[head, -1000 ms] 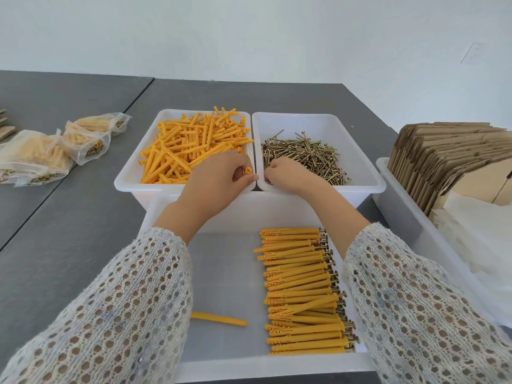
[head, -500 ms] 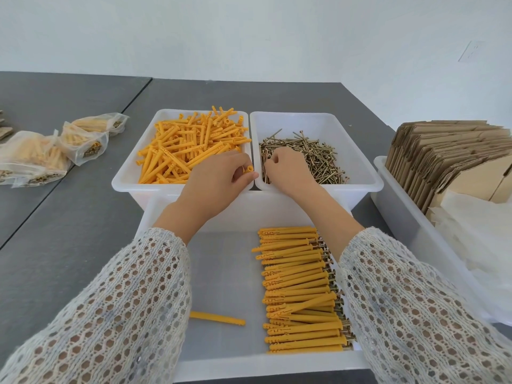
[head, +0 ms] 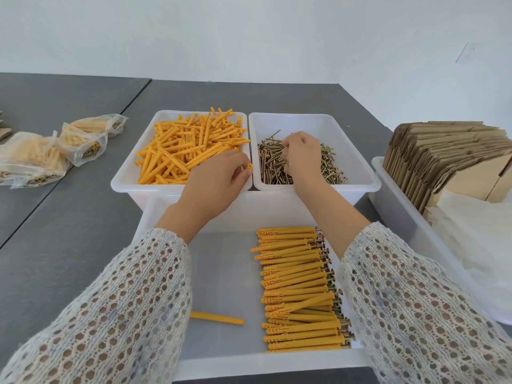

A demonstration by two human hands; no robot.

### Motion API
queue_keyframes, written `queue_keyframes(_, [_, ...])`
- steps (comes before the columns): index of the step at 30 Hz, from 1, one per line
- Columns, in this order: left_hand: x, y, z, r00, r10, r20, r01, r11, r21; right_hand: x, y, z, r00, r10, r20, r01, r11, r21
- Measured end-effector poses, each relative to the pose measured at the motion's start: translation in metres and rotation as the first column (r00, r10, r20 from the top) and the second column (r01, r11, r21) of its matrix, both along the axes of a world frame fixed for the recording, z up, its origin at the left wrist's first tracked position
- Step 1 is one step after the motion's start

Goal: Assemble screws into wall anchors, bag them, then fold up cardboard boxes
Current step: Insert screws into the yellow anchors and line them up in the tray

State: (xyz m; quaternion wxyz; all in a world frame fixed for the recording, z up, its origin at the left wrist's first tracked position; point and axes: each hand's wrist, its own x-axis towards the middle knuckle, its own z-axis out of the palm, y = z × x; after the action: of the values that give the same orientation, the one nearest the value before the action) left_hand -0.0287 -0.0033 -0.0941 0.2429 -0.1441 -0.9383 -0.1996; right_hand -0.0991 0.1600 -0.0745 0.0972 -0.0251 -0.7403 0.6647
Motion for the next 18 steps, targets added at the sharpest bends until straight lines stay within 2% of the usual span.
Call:
queue_keyframes(4, [0.0, 0.001, -0.001, 0.993, 0.092, -0.073, -0.093, 0.996, -0.004, 0.003, 0.002, 0.007, 1.0, 0.001, 0.03, 0.008, 0.954, -0.299])
queue_keyframes(12, [0.001, 0.003, 0.0, 0.994, 0.083, -0.069, -0.084, 0.996, -0.012, 0.004, 0.01, 0.012, 0.998, -0.064, 0.029, 0.068, 0.793, -0.605])
queue_keyframes(15, [0.0, 0.003, -0.001, 0.994, 0.094, -0.061, -0.094, 0.996, -0.003, 0.002, 0.013, 0.011, 0.993, 0.08, 0.091, 0.007, 0.712, -0.702])
queue_keyframes(18, [0.0, 0.003, -0.001, 0.993, 0.105, -0.063, -0.105, 0.994, -0.01, 0.001, 0.013, 0.011, 0.964, 0.246, 0.097, -0.112, 0.712, -0.693])
